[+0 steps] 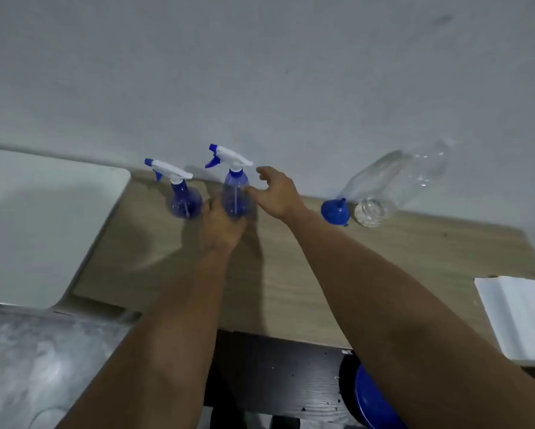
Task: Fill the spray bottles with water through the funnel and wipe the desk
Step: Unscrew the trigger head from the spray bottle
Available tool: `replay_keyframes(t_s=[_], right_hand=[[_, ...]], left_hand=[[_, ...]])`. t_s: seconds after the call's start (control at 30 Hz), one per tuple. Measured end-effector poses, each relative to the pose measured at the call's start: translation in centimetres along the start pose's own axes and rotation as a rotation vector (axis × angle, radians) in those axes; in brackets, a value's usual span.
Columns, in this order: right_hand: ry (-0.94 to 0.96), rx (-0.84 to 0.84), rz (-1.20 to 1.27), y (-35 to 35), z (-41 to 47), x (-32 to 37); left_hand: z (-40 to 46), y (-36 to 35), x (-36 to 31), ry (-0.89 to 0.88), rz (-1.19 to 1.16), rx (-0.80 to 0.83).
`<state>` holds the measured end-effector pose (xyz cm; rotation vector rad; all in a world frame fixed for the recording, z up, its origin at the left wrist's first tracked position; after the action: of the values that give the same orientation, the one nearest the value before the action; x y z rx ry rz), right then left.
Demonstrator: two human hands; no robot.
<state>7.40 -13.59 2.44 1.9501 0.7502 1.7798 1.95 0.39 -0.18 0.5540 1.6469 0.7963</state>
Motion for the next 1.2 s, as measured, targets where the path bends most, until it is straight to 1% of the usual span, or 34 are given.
replay_keyframes(t_s=[0.07, 0.13, 0.17, 0.23, 0.33, 0.43, 0.5, 0.6, 0.63, 0.73, 0.8, 0.9, 1.03, 1.2], right_hand=[[0.018, -0.006, 0.059, -1.6, 1.8, 0.0], [0.045, -0.029, 0.109, -3.0, 2.9, -0.3], [0.054, -0.044, 0.143, -3.8, 3.6, -0.4], [0.079, -0.083, 0.173, -4.7, 4.6, -0.4], [0.092, -0.116, 0.175, -5.0, 5.2, -0.6], [0.086, -0.116, 0.18, -4.4, 4.5, -0.9], [0.084, -0.134, 0.179, -3.4, 3.4, -1.2], [0.089, -0.19, 0.179, -1.4, 1.0, -1.8], [0.093, -0.213, 0.17, -0.6, 0.0, -2.1], [0.057, -0.248, 0.17, 1.9, -3.5, -3.7], [0.022, -0.266, 0.193, 3.3, -6.2, -5.2], [-0.025, -0.299, 0.212, 5.1, -10.4, -7.6], [-0.073, -0.326, 0.238, 6.4, -15.5, -10.6], [-0.089, -0.317, 0.299, 6.6, -19.2, -13.0]], left_hand=[[2.6, -0.8, 1.1, 0.0, -0.016, -0.044], [4.8, -1.7, 2.3, 0.024, -0.109, 0.011], [5.7, -2.3, 2.9, 0.014, -0.179, 0.032], [6.7, -2.5, 2.9, -0.033, -0.241, 0.05], [7.7, -2.7, 3.0, -0.078, -0.239, 0.076], [7.9, -3.4, 3.4, -0.091, -0.265, 0.14], [6.7, -3.0, 2.4, -0.114, -0.219, 0.147], [4.1, -3.1, -0.4, -0.178, -0.253, 0.198], [3.2, -3.6, -1.1, -0.17, -0.276, 0.216], [-0.1, -4.5, -3.1, -0.144, -0.234, 0.235], [-2.9, -5.6, -4.3, -0.155, -0.248, 0.285], [-6.8, -8.0, -5.3, -0.147, -0.275, 0.328], [-11.8, -10.1, -6.0, -0.142, -0.229, 0.387], [-14.8, -11.4, -5.6, -0.161, -0.198, 0.448]])
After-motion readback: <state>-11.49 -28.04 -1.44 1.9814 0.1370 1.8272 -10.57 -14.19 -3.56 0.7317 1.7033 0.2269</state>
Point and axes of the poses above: each hand's wrist, its own z-axis towards the middle knuckle, its own y-axis out of the back of the hand, x = y × z, the point moved 2 cm from there along z, towards the middle knuckle, and after that the axes turned 1 degree about y, right-handed, at the moved point
